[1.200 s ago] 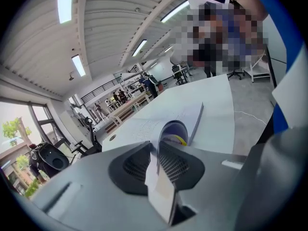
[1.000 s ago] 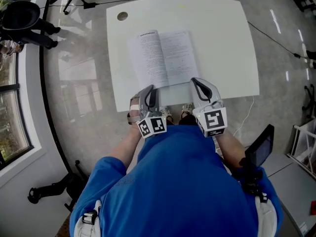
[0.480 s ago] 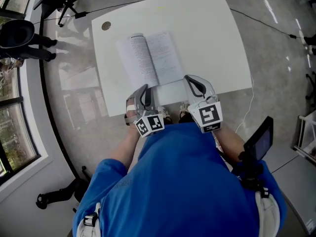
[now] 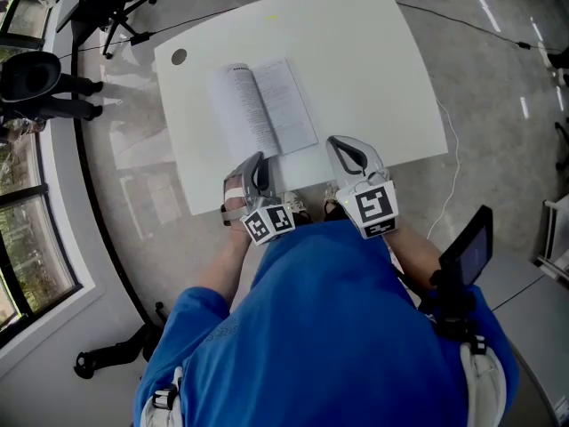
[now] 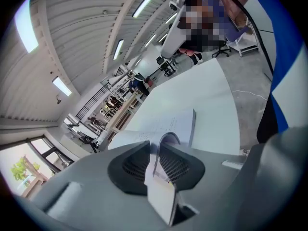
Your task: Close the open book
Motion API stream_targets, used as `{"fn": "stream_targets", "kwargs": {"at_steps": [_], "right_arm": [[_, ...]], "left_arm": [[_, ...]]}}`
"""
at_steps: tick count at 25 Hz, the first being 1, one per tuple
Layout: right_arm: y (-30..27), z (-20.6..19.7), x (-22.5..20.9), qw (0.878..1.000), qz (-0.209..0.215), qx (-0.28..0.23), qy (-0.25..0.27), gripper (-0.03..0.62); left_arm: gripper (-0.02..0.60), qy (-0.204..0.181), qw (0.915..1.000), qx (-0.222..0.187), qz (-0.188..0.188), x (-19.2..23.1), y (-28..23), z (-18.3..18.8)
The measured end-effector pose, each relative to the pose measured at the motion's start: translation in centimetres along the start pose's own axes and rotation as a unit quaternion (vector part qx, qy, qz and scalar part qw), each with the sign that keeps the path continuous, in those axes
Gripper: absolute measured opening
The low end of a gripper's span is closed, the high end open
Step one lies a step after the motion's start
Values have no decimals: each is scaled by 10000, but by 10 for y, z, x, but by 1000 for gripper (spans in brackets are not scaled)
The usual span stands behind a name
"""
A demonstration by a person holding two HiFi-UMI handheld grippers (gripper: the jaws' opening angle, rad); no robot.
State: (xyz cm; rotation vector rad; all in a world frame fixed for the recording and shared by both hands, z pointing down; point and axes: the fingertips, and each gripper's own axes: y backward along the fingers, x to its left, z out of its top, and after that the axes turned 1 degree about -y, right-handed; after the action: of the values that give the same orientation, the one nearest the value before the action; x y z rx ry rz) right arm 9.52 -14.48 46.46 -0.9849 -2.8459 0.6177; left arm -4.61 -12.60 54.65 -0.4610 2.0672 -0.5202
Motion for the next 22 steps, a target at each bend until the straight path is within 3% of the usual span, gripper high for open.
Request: {"fn": "stream_targets", "kwargs": {"at_steps": [9, 18, 22], "right_arm": [[8, -12, -16, 9999, -42, 78, -93, 3], [7, -20, -24, 9998, -29, 143, -163, 3], [3, -26, -25, 9995, 30, 239, -199, 3]], "left_arm": [[74, -912, 9956, 127, -154, -22, -16, 13], [80, -2017, 9782, 315, -376, -45, -29, 16], [81, -2326, 9702, 455, -498, -52, -34, 15]]}}
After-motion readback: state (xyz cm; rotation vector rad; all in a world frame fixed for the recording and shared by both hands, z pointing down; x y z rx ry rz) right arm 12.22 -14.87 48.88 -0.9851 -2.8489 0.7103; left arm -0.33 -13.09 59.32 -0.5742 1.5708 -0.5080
